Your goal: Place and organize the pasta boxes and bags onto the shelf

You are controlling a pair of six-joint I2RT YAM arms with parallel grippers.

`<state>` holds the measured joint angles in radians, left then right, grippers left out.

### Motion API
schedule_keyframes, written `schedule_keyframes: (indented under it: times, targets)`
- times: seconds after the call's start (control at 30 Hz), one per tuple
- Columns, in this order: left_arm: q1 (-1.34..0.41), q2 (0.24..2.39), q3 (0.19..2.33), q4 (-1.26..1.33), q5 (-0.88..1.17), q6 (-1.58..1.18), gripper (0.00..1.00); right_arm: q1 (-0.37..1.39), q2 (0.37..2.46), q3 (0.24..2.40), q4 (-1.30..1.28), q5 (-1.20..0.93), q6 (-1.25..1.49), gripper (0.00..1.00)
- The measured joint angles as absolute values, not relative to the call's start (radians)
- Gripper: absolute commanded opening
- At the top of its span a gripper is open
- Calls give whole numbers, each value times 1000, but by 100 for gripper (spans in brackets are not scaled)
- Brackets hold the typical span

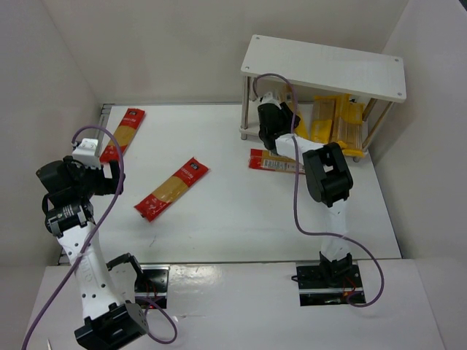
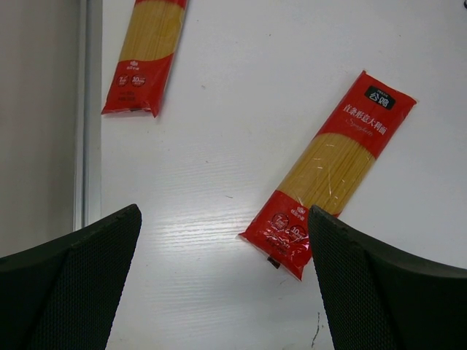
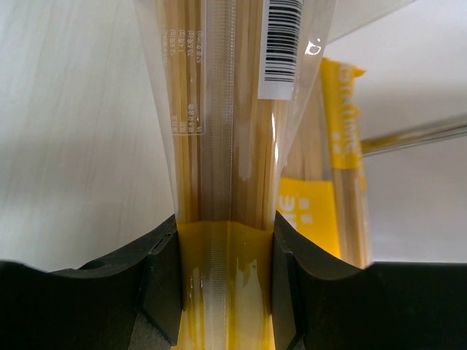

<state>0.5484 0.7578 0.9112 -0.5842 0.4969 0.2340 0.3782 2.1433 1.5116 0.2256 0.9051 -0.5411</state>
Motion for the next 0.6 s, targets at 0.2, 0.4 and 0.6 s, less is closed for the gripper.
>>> schedule_keyframes:
  times: [0.2, 0.4, 0.6]
  targets:
    - [548, 762, 911, -593, 500, 234, 100, 367, 2193, 1558, 305, 946, -663, 0]
    - [548, 771, 911, -600, 511, 237, 100, 331, 2269, 1665, 345, 991, -742, 0]
    - [548, 772, 911, -605, 527, 241, 100, 295, 2354, 1775, 324, 1035, -768, 0]
